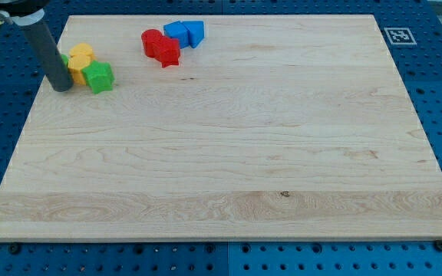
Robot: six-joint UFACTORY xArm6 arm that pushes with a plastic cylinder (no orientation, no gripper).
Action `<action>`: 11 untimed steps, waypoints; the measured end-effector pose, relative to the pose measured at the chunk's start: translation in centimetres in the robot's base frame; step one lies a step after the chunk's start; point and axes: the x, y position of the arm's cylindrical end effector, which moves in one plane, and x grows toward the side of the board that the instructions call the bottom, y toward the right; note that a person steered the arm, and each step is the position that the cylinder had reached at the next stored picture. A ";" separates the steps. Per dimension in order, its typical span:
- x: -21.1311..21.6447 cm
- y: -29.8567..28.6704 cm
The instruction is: Move the green circle right a bit
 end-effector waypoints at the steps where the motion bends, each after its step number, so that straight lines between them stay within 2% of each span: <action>1: -0.1 0.4; 2: -1.1 3.2; 3: -0.7 3.0; 5: 2.6 -1.6; 6: 2.6 -4.6; 7: 2.2 -4.7; 8: 0.9 -4.7; 9: -3.3 -4.6; 11: -5.4 -4.4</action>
